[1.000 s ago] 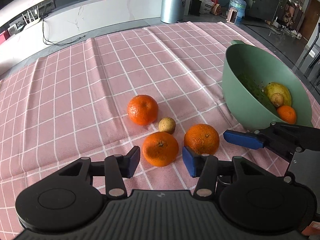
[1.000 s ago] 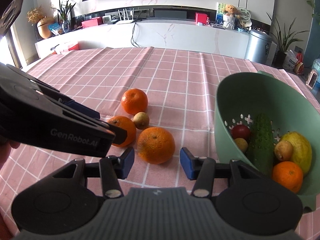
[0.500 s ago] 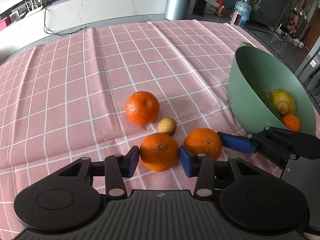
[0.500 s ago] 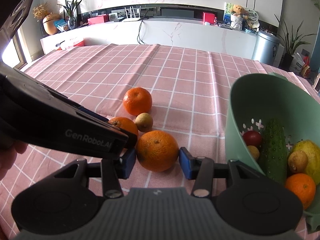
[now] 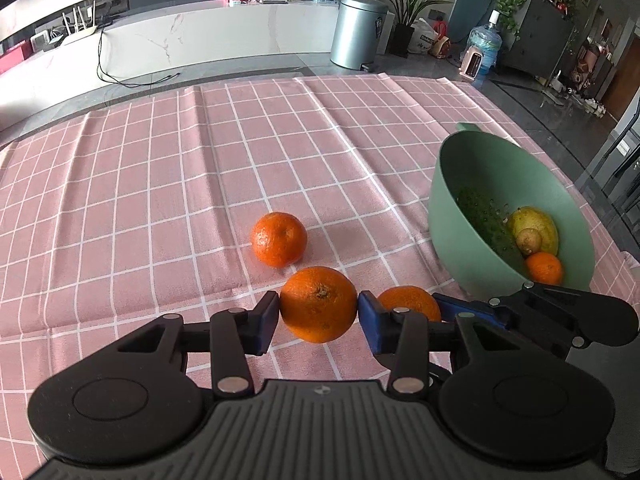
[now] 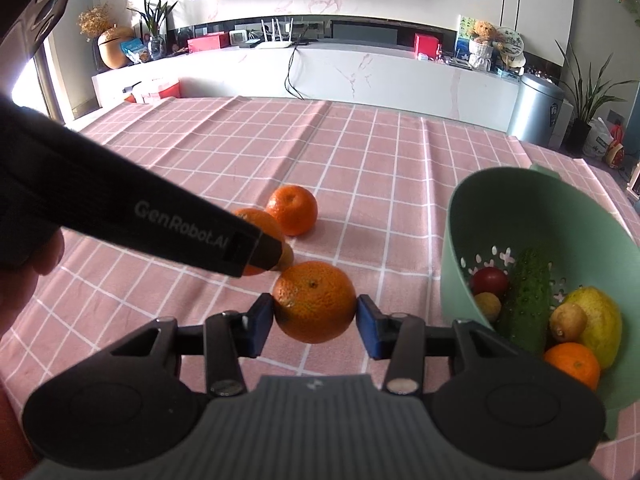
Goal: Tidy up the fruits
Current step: 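Close the left gripper on an orange while the right gripper grasps another orange, then carry both oranges over the colander and open both grippers to drop them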
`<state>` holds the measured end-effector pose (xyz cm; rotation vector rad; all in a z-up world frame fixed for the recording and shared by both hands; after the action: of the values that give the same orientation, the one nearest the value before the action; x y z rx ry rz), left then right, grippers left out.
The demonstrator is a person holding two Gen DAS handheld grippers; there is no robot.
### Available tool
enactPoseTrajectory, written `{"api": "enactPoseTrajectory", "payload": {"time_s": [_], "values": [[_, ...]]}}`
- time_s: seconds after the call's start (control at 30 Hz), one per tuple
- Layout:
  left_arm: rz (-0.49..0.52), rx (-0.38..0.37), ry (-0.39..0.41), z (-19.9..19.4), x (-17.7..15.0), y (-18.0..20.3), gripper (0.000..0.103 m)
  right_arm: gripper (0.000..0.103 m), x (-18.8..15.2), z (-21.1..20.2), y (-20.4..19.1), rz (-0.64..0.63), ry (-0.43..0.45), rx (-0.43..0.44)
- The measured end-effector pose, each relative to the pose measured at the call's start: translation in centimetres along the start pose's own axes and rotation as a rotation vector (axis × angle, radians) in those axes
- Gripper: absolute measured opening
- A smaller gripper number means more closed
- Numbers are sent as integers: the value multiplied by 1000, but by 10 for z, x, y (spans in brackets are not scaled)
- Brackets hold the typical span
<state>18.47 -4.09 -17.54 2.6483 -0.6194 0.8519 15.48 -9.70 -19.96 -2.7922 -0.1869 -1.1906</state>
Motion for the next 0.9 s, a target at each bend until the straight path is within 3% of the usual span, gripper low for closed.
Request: {"api": "enactPoseTrajectory", "payload": {"time_s": [0.43, 0.7, 0.9], "values": [[50, -57, 85, -38, 32, 55, 49, 42, 14, -86, 30, 26, 116, -46], [137, -92, 75, -26, 46, 107, 49, 42, 18, -120, 92, 78, 166, -154], [239, -59, 46, -2, 47, 137, 49, 42, 20, -119, 144, 99, 168, -225]]}}
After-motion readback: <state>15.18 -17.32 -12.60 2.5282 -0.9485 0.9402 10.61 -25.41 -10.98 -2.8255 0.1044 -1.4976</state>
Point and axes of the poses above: each gripper's, at about its wrist camera, not at the fingertips, and z roughly the way its jaws point, y to its right, x to its top, the point moved 10 cm from there along z, roughly the way its jaws point, and after that the axes turned 2 degrees about y, right-handed, at the moved point
